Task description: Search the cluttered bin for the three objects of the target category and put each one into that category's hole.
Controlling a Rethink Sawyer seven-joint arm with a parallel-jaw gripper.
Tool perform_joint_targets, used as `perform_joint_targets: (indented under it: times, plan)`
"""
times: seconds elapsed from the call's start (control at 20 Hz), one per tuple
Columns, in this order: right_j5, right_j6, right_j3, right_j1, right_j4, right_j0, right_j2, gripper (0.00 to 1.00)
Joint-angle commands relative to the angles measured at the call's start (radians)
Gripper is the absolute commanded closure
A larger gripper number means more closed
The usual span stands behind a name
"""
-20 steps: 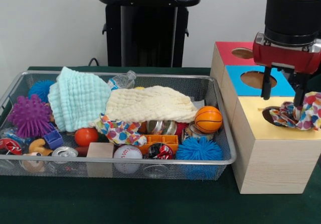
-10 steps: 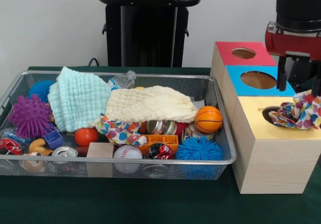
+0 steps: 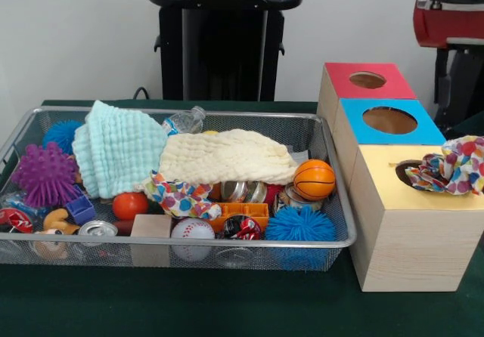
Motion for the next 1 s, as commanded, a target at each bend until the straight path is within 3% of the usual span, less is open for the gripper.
perform_joint_targets:
  times: [0.05, 0.45, 1.0]
  plan:
    - [-0.027, 0.096, 0.087, 0.058, 0.005, -0.008, 0.069, 0.00]
    - [-0.103, 0.144, -0.054, 0.197, -0.070, 0.033, -0.028, 0.00]
    - [-0.103, 0.153, -0.126, 0.254, -0.043, 0.070, -0.063, 0.00]
